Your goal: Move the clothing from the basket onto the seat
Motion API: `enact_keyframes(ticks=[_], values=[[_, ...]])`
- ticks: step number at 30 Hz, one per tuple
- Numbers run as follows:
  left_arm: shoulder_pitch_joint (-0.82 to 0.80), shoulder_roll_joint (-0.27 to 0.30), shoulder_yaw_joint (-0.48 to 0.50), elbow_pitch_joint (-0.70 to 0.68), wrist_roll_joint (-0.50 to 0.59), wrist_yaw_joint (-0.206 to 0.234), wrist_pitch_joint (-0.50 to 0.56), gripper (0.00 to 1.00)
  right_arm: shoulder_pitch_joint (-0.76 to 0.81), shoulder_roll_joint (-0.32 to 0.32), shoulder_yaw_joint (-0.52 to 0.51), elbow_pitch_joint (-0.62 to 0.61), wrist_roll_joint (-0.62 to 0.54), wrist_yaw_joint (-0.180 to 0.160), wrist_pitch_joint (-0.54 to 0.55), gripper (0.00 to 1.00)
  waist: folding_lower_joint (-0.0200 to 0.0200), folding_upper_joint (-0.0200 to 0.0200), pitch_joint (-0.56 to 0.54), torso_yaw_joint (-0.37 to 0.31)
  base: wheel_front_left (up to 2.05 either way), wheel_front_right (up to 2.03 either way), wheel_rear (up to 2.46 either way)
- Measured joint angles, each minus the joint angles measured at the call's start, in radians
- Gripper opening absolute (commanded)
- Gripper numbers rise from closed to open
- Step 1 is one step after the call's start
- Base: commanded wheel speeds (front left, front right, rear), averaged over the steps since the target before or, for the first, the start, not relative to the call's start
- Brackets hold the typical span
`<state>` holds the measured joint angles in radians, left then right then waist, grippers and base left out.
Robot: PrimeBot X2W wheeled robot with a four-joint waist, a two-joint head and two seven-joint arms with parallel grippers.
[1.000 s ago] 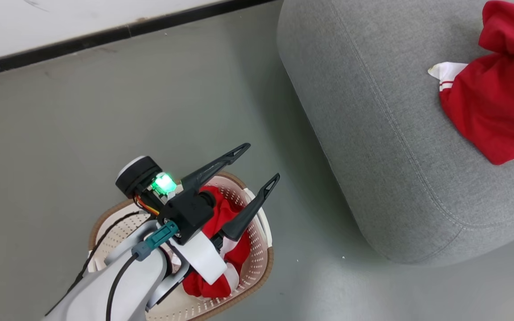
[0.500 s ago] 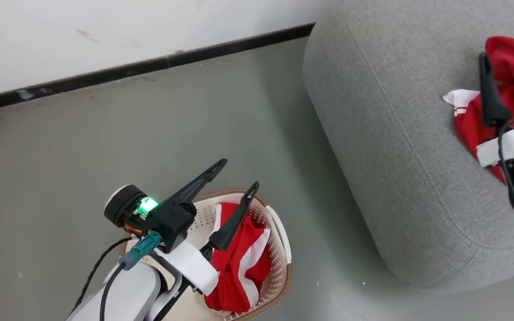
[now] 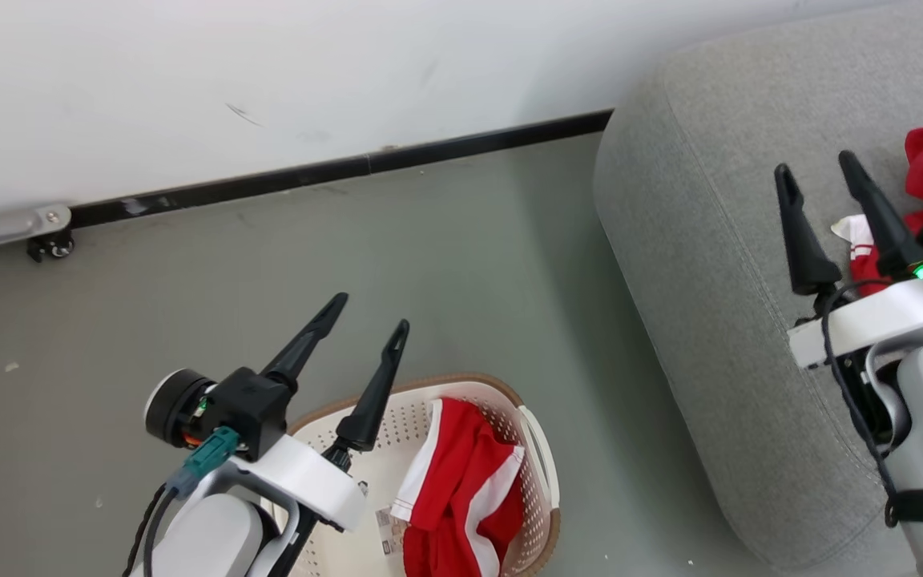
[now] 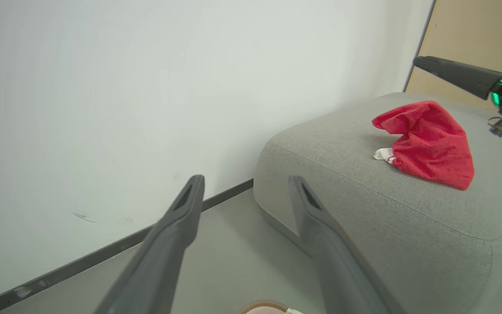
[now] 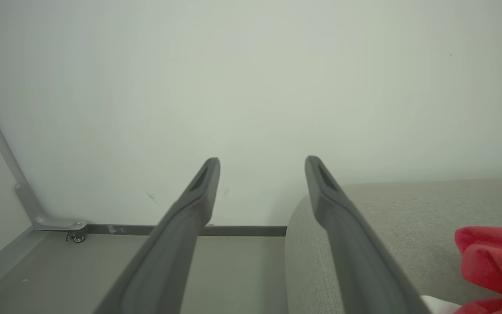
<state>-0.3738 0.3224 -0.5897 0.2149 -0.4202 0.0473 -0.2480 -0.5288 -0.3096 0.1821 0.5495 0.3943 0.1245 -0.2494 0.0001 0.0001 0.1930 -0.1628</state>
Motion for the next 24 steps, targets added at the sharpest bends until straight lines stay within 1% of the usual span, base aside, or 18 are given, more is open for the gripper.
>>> enact_keyframes(ticks=[6, 10, 11, 13, 16, 17, 19, 24], values=[[0.051, -0.006, 0.06, -0.011, -0.008, 0.036, 0.0, 1.0, 0.07, 0.023, -0.002, -0.051, -0.03, 0.0, 0.0, 1.0, 0.0, 0.0, -0.042, 0.027, 0.0, 0.0, 0.0], [0.104, -0.005, 0.1, -0.011, -0.007, 0.065, 0.0, 1.0, 0.144, 0.049, -0.032, -0.075, -0.042, 0.0, 0.0, 1.0, 0.0, -0.0001, -0.078, 0.043, 0.0, 0.0, 0.0], [0.104, -0.005, 0.1, -0.011, -0.007, 0.065, 0.0, 1.0, 0.144, 0.049, -0.032, -0.075, -0.042, 0.0, 0.0, 1.0, 0.0, -0.0001, -0.078, 0.043, 0.0, 0.0, 0.0], [0.13, -0.005, 0.121, -0.01, 0.0, 0.084, 0.0, 1.0, 0.192, 0.067, -0.056, -0.091, -0.053, 0.0, 0.0, 1.0, 0.0, 0.0, -0.099, 0.051, 0.0, 0.0, 0.0], [0.156, -0.006, 0.139, -0.009, 0.002, 0.099, 0.0, 1.0, 0.235, 0.096, -0.081, -0.107, -0.061, 0.0, 0.0, 1.0, 0.0, 0.0, -0.118, 0.056, 0.0, 0.0, 0.0], [0.156, -0.006, 0.139, -0.009, 0.002, 0.099, 0.0, 1.0, 0.235, 0.096, -0.081, -0.107, -0.061, 0.0, 0.0, 1.0, 0.0, 0.0, -0.118, 0.056, 0.0, 0.0, 0.0], [0.182, -0.007, 0.155, -0.009, 0.004, 0.113, 0.0, 1.0, 0.279, 0.124, -0.101, -0.127, -0.066, 0.0, 0.0, 1.0, 0.0, 0.0, -0.137, 0.059, 0.0, 0.0, 0.0], [0.212, -0.01, 0.174, -0.006, 0.01, 0.13, 0.0, 1.0, 0.336, 0.151, -0.115, -0.144, -0.094, 0.0, 0.0, 1.0, 0.0, 0.0, -0.159, 0.061, 0.0, 0.0, 0.0]])
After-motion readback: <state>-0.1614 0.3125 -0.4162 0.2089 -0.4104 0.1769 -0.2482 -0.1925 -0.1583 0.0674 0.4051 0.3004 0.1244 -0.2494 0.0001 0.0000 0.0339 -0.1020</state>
